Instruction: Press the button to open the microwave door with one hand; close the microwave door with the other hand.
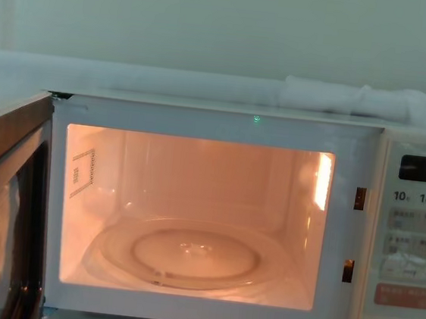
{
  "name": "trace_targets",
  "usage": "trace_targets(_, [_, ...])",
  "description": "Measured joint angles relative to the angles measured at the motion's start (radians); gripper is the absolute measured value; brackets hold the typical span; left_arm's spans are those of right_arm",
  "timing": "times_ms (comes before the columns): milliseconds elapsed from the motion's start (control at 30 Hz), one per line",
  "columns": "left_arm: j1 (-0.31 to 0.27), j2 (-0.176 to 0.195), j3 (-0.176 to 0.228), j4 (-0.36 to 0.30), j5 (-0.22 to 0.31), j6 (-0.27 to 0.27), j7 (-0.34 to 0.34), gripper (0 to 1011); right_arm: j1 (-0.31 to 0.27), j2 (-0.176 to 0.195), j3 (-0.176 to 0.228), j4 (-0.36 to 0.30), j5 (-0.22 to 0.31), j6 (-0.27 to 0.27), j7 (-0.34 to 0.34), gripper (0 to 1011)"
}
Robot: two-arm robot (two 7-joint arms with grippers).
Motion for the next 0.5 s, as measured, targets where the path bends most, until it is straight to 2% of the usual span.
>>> trace_targets(500, [0.000,0.000,0.000,0.000,0.000,0.000,0.000,1001,0.004,-0.004,-0.005,0.006,0.000,0.001,0.000,18])
